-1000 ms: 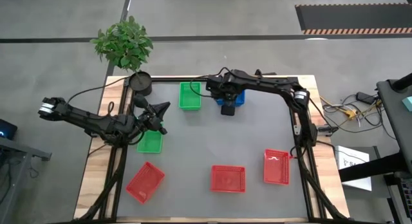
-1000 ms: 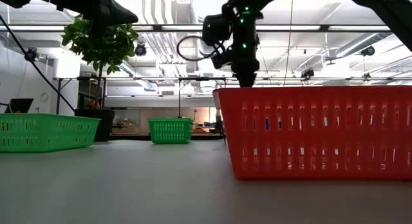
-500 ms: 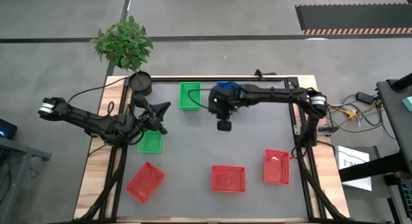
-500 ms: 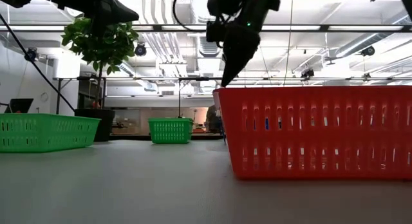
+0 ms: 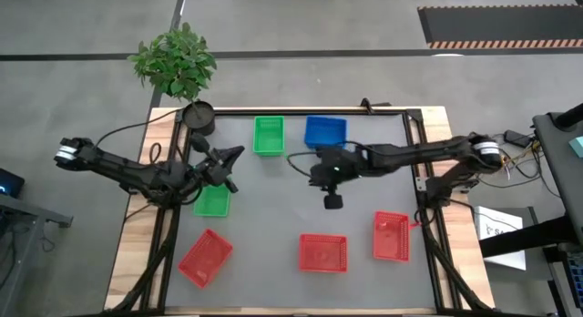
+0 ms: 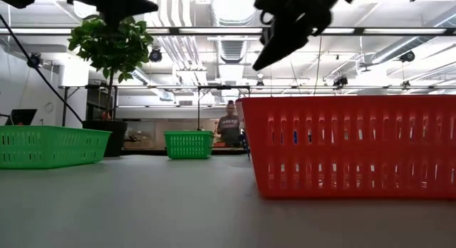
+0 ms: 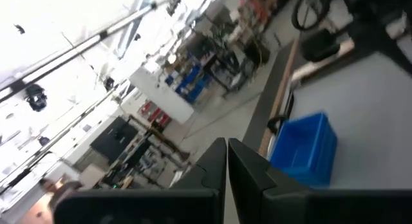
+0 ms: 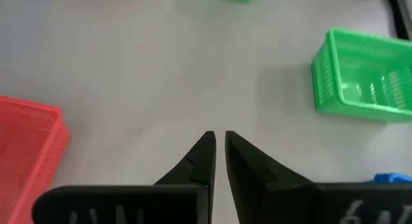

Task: Stack baskets by color
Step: Stack the middle red basket on the left red basket

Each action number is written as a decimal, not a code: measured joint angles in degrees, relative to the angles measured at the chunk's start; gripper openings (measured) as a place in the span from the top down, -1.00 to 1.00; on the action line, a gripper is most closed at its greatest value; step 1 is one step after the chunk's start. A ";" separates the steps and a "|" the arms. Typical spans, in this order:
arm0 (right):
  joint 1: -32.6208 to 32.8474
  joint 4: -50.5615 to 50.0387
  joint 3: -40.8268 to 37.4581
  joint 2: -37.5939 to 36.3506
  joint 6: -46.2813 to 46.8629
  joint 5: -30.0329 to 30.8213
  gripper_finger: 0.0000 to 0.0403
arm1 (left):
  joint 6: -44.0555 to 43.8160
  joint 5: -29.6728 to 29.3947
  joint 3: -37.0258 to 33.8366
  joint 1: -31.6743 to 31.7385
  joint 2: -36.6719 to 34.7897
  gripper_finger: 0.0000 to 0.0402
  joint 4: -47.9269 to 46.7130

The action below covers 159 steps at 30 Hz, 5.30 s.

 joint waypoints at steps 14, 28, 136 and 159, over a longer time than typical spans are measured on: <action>0.27 29.88 -29.79 -20.11 -7.15 0.00 0.87 | -0.89 11.89 1.26 0.00 10.72 1.00 13.29; 0.27 39.06 -43.97 -44.06 -14.96 -4.62 0.87 | -19.92 13.42 6.58 -0.04 30.60 1.00 27.11; 0.29 40.08 -55.13 -68.42 -12.38 -10.53 0.87 | -71.88 29.70 74.03 -15.29 75.17 1.00 -59.67; 0.27 39.88 -55.15 -67.96 -13.03 -9.55 0.87 | -151.90 27.52 73.46 -39.70 65.38 1.00 -109.60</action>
